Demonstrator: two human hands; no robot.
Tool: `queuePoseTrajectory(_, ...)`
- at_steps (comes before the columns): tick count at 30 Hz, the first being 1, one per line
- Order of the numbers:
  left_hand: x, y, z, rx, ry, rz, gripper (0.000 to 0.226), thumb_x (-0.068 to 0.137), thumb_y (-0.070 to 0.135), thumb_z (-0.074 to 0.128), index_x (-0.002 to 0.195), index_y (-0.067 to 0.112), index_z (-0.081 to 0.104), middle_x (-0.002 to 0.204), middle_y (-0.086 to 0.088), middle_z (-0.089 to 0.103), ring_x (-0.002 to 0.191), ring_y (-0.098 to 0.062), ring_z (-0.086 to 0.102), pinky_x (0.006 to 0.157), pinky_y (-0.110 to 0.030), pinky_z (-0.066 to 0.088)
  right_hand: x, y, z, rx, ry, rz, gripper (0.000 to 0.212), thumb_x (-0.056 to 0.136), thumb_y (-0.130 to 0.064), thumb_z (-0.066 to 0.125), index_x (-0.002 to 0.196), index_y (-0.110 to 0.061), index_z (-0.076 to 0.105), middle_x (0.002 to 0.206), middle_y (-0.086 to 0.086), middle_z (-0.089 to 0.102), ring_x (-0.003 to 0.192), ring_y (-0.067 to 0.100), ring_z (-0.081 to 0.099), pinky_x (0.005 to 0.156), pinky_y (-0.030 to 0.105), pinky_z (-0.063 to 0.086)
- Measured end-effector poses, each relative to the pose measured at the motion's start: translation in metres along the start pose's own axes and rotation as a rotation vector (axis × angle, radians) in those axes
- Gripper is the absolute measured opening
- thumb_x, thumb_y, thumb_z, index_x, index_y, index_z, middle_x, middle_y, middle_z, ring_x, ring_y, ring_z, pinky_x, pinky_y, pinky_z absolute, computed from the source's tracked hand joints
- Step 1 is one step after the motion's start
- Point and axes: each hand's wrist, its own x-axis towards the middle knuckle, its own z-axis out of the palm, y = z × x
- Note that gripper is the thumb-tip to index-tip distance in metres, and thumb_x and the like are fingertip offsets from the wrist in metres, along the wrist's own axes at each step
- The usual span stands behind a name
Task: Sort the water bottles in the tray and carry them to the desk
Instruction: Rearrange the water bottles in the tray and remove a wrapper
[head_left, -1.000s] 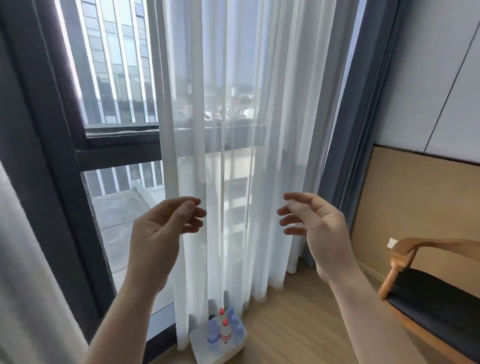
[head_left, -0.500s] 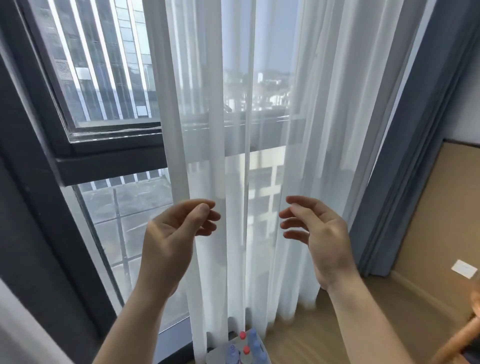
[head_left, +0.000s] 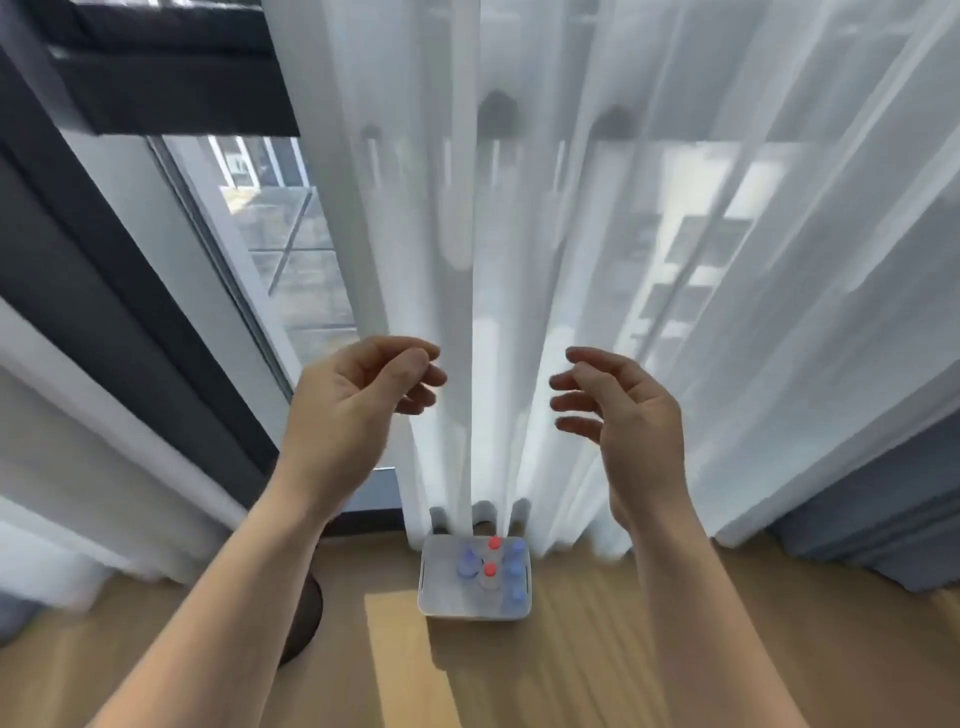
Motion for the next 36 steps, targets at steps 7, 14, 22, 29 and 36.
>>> queuePoseTrajectory(7,0.0,-0.1,0.018,0.117,0.051,-0.227,0.02,0.089,0.013,0.056,0.081,0.02,0.072,0.071,0.002,0.074,0.064,-0.012,0.064,0.065,-0.022,0.056,0.026,0.107,-0.025,0.013,0.038,0.285,0.017,0.089,-0.006,0.054,0.089,-0.014,0.068,0.068,-0.002,0.068,0.057,0.007,0.062,0.053,0.019,0.053)
queuePoseTrajectory(14,-0.001,-0.219,0.044,0.15,-0.044,-0.391,0.02,0.089,0.01,0.054,0.084,0.018,0.072,0.075,-0.001,0.074,0.065,-0.012,0.065,0.064,-0.019,0.055,0.036,0.22,-0.045,-0.079,0.109,0.398,0.016,0.088,-0.006,0.055,0.087,-0.016,0.068,0.062,-0.004,0.07,0.056,0.007,0.061,0.051,0.018,0.051)
queuePoseTrajectory(22,-0.004,-0.382,0.068,0.099,0.012,-0.594,0.019,0.089,0.01,0.055,0.082,0.013,0.072,0.07,0.0,0.073,0.059,-0.008,0.062,0.064,-0.02,0.055,0.041,0.39,-0.06,-0.092,0.233,0.585,0.016,0.088,-0.007,0.055,0.087,-0.017,0.068,0.067,-0.002,0.069,0.057,0.008,0.062,0.054,0.02,0.052)
queuePoseTrajectory(29,-0.01,-0.528,0.08,0.223,-0.034,-0.6,0.018,0.09,0.015,0.054,0.084,0.02,0.069,0.069,0.0,0.071,0.063,-0.003,0.063,0.061,-0.012,0.052,0.047,0.522,-0.071,-0.124,0.237,0.64,0.019,0.089,-0.006,0.054,0.086,-0.018,0.068,0.066,-0.003,0.069,0.058,0.007,0.061,0.054,0.019,0.051)
queuePoseTrajectory(36,-0.008,-0.662,0.082,0.409,-0.102,-0.572,0.016,0.09,0.019,0.054,0.084,0.024,0.068,0.076,0.005,0.07,0.069,-0.005,0.064,0.063,-0.015,0.052,0.079,0.632,-0.085,-0.046,0.32,0.705,0.018,0.088,-0.007,0.053,0.085,-0.017,0.067,0.068,-0.002,0.068,0.057,0.01,0.061,0.054,0.022,0.05)
